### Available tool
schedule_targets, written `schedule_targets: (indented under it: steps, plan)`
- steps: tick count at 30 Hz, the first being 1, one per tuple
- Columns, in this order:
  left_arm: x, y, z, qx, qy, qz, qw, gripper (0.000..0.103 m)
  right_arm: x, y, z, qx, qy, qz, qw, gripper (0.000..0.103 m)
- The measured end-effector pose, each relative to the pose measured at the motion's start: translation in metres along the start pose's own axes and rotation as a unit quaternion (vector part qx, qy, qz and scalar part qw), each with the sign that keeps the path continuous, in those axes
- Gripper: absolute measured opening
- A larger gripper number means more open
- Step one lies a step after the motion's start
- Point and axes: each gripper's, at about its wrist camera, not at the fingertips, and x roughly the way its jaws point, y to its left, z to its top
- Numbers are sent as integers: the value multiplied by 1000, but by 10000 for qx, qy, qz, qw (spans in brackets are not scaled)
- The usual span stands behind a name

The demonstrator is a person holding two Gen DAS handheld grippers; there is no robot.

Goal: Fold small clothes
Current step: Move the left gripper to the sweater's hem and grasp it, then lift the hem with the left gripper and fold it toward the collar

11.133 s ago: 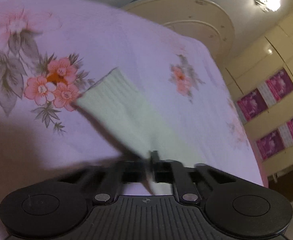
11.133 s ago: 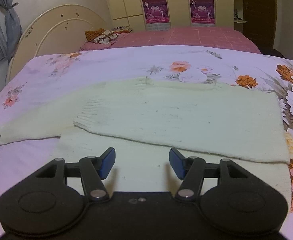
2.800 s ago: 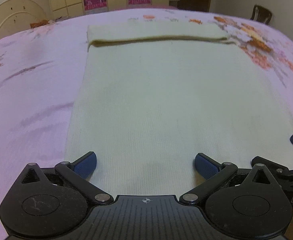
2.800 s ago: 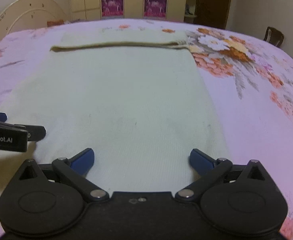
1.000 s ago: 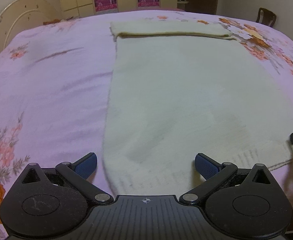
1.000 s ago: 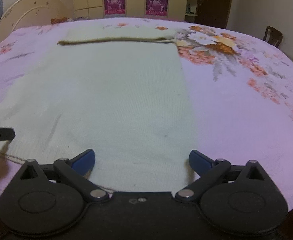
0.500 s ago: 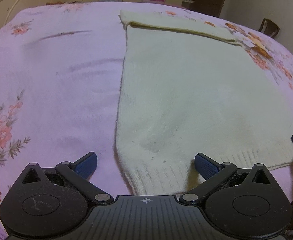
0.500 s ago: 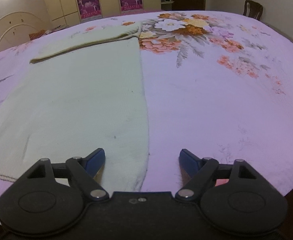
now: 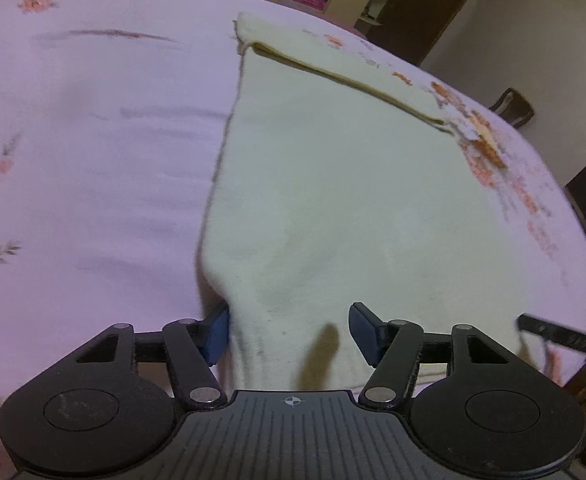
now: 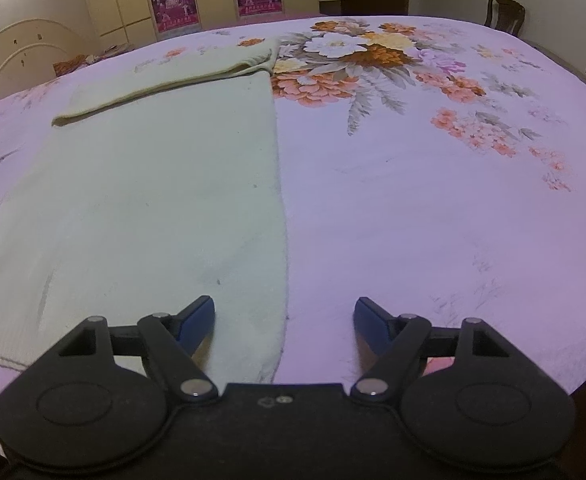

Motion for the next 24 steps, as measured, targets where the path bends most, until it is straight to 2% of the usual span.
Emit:
schedule_targets:
  steps: [2, 4, 9, 10, 12, 13, 15, 16, 19, 24]
  plan:
    - [6, -2, 3, -15, 122, -138, 9998, 28, 0, -1, -1, -5, 32, -13, 10000, 76]
    - [13, -2, 4, -52, 211, -226, 9995, 26, -2, -4, -2, 26, 38, -47, 10000, 76]
    - [18, -14, 8, 244, 210, -271, 9991, 25, 1, 2, -4, -3, 173, 6, 9999, 77]
    - [19, -19, 8, 390, 222, -284, 9986, 8, 1, 5, -4, -42, 209, 48, 9998, 75]
    - [20, -26, 11, 592, 267, -349, 9973, 8, 0, 14, -4, -209, 246, 85, 9994, 58]
    - [20, -31, 12, 704, 238, -364, 9966, 8, 0, 18, -3, -327, 277, 115, 9990, 53]
    - [17, -35, 16, 781, 195, -427, 9958, 8, -2, 22, 2, -343, 372, 405, 9979, 14]
    - [15, -36, 18, 787, 150, -455, 9957, 8, -3, 22, 6, -277, 396, 530, 9974, 7]
    - [9, -38, 32, 728, -41, -530, 9959, 8, -6, 20, 18, -5, 371, 885, 9954, 7]
    - [4, -45, 69, 708, -443, -608, 9946, 8, -20, 17, 50, 315, -103, 1327, 9906, 7]
